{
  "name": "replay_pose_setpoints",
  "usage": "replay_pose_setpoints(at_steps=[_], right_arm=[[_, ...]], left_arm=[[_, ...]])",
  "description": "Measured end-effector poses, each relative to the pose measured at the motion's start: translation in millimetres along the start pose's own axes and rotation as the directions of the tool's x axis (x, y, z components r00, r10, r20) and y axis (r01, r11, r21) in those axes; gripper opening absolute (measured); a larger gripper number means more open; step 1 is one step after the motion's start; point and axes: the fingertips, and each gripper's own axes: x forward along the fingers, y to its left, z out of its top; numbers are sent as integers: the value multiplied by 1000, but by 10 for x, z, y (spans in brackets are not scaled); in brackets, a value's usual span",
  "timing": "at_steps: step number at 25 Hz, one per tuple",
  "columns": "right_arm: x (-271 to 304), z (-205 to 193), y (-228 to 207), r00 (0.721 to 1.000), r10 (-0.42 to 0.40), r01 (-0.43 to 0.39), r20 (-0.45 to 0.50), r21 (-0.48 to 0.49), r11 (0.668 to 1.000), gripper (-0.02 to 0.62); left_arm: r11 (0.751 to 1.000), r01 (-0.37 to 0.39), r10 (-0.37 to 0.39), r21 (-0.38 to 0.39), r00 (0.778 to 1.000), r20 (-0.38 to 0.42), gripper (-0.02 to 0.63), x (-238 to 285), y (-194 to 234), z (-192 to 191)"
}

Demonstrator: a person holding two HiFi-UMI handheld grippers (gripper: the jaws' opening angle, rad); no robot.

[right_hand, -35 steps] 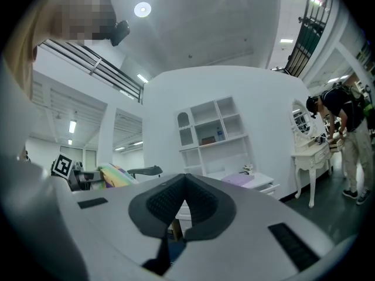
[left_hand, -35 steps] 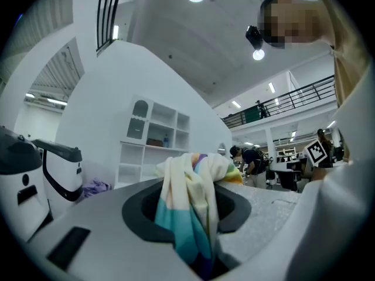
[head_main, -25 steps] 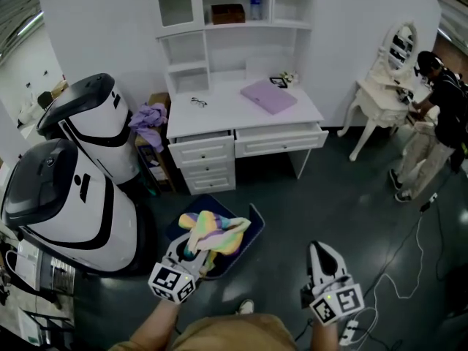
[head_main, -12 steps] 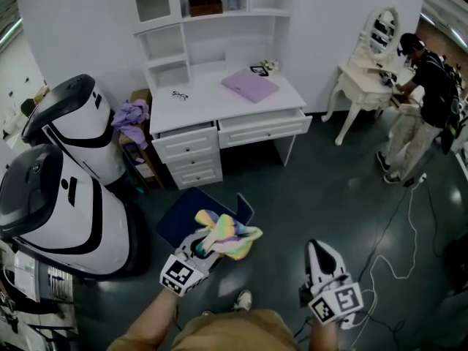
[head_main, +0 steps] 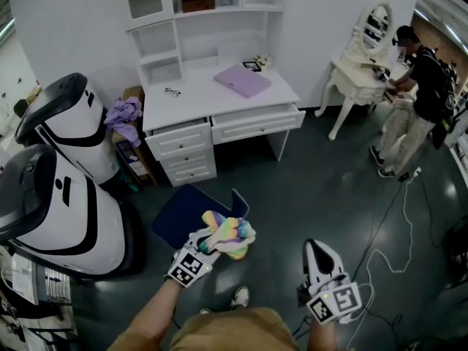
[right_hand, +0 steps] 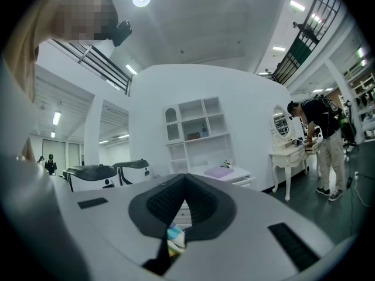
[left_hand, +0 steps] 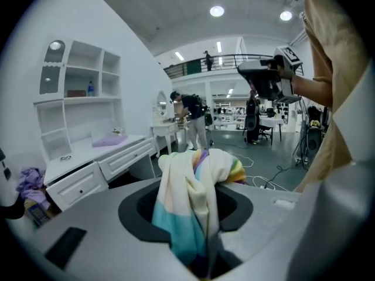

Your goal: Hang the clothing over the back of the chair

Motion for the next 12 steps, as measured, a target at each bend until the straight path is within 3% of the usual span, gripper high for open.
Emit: replay_pose_setpoints(at_steps=[4, 12], right_arm=[[-3, -14, 13, 1000, 1, -1, -3, 0, 1000, 3], [98, -21, 37, 1000, 10, -10, -11, 2, 1000, 3]], left_arm=[[999, -16, 12, -42, 996, -85, 155, 63, 61, -283], [996, 86, -89, -32, 992, -88, 191, 172, -96, -293]])
